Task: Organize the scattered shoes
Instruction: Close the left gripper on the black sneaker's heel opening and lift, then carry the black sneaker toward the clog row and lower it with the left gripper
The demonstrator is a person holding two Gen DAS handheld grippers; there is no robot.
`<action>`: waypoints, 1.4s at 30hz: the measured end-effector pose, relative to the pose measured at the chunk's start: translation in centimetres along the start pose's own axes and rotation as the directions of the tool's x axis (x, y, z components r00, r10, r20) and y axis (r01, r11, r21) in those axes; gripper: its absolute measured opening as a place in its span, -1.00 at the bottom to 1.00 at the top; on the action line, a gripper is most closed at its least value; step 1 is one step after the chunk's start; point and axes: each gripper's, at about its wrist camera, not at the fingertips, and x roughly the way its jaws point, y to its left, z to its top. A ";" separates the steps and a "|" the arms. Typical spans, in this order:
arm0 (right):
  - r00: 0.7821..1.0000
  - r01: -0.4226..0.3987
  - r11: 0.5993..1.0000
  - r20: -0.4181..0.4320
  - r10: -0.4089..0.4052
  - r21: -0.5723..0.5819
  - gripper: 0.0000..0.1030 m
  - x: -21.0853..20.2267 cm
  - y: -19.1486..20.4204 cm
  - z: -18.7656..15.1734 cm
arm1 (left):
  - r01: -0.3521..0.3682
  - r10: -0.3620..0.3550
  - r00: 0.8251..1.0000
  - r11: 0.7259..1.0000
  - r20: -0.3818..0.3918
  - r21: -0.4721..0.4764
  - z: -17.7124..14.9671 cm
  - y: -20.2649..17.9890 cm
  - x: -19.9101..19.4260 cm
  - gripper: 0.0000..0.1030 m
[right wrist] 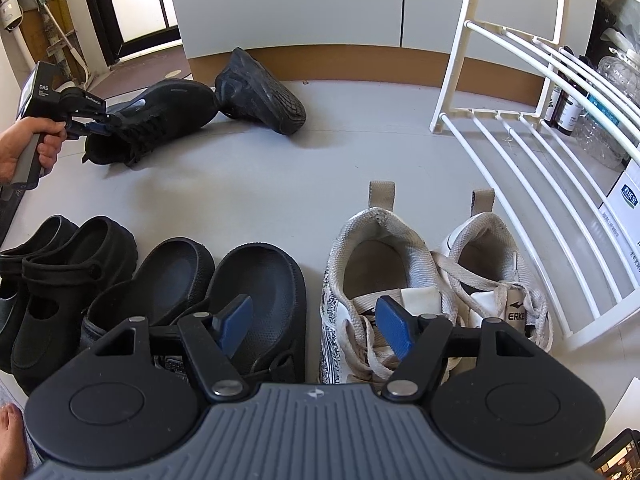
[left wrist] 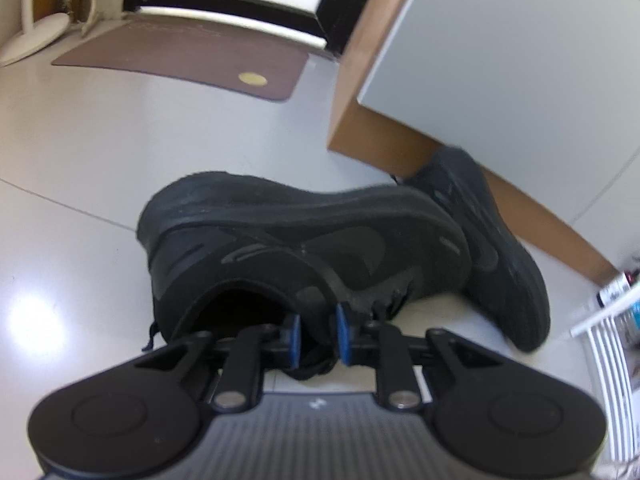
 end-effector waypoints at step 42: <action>0.996 -0.075 0.997 0.056 0.073 0.029 0.38 0.0 4.1 0.9 | 0.003 -0.005 0.992 1.000 -0.126 -0.013 -8.0 2.5 -13.0 -0.75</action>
